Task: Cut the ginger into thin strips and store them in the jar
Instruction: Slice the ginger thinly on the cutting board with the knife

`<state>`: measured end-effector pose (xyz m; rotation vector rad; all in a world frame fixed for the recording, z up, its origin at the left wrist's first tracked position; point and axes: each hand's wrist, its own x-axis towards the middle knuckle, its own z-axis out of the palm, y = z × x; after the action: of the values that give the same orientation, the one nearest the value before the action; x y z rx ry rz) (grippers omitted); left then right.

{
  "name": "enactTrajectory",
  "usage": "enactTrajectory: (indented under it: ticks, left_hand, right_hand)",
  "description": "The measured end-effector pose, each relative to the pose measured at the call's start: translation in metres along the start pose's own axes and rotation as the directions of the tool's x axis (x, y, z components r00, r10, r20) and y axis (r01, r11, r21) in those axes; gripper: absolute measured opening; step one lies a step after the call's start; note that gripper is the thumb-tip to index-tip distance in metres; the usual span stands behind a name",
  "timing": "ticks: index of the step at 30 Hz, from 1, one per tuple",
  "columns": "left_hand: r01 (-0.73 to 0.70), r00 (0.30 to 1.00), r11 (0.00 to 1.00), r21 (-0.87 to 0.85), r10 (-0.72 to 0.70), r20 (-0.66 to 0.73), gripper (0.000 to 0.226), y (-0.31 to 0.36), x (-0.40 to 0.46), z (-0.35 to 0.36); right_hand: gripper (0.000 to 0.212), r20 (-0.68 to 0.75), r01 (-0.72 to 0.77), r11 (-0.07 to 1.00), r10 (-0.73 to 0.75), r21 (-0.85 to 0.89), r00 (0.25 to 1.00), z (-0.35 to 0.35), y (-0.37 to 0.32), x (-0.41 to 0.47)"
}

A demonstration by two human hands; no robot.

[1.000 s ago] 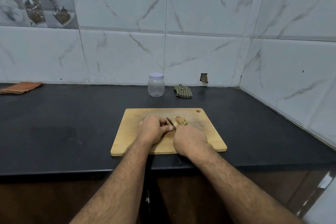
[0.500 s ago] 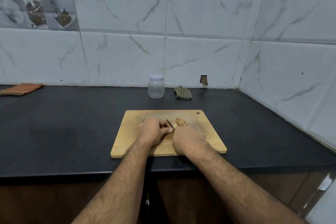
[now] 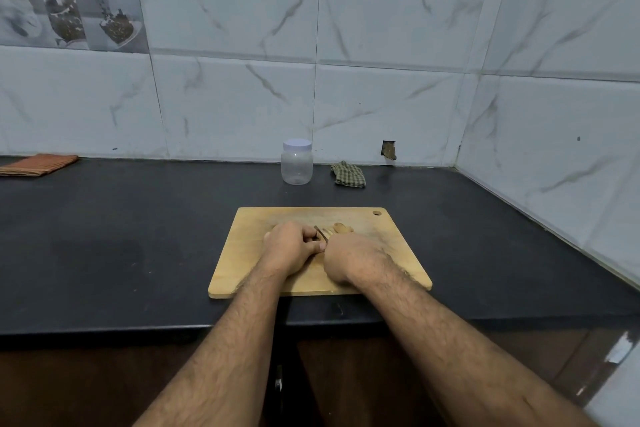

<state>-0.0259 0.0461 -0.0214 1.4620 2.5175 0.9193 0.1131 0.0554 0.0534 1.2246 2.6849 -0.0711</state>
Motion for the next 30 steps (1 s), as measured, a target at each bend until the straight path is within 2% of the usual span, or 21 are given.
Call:
enactTrajectory:
  ticks: [6,9,12,19,30]
  left_hand:
    - [0.022,1.0,0.998,-0.061,-0.023,-0.016,0.01,0.002,-0.003,-0.001]
    - [0.019,1.0,0.998,-0.058,-0.02,-0.008,0.01,0.003,-0.004,-0.002]
    - [0.025,1.0,0.998,-0.062,-0.024,0.009,0.011,0.004,-0.004,-0.004]
    - [0.028,1.0,0.999,-0.04,-0.028,0.012,0.025,0.007,-0.006,-0.007]
    - [0.017,1.0,0.997,-0.072,-0.017,0.009,0.018,0.005,-0.007,-0.005]
  right_hand:
    - [0.033,-0.007,0.035,0.999,-0.035,-0.011,0.999,0.002,0.007,-0.013]
    - [0.027,-0.055,0.033,0.999,-0.034,-0.014,0.998,0.009,0.014,-0.024]
    - [0.029,-0.102,0.021,1.0,-0.019,0.019,0.995,0.015,0.018,-0.033]
    - [0.027,-0.026,-0.026,0.995,0.028,0.092,0.999,0.021,0.028,-0.041]
    - [0.03,-0.115,-0.067,0.99,0.081,0.122,0.99,0.02,0.02,-0.028]
